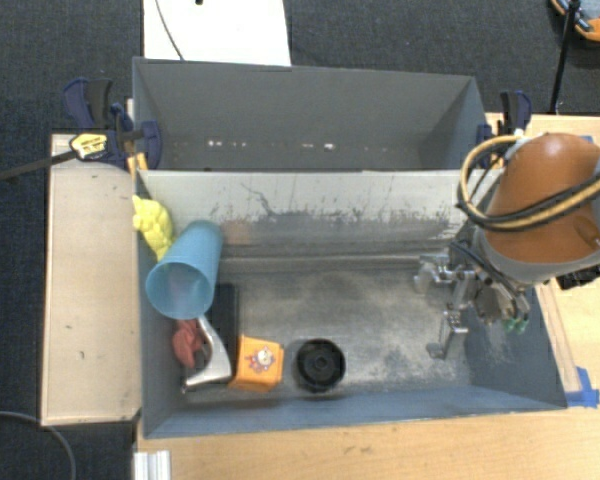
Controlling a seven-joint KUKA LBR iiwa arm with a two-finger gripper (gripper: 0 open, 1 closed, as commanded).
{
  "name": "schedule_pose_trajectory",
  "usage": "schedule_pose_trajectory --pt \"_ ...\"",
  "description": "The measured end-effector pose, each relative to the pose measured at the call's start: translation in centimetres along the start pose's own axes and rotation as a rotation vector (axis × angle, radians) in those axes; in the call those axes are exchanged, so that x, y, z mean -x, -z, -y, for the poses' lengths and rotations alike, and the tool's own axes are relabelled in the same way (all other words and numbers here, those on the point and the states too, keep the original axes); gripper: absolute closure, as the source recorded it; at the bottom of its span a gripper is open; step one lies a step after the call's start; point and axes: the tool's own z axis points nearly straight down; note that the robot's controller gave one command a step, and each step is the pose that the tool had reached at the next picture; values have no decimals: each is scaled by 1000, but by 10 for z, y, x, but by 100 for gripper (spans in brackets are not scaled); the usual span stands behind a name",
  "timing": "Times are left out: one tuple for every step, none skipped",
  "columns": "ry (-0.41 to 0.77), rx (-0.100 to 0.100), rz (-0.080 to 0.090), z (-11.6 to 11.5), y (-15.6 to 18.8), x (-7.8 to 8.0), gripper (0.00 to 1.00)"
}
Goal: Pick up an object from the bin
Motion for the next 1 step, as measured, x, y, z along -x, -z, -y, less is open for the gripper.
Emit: schedule_pose_trajectory --pt "2 -1 8 0 4 2 0"
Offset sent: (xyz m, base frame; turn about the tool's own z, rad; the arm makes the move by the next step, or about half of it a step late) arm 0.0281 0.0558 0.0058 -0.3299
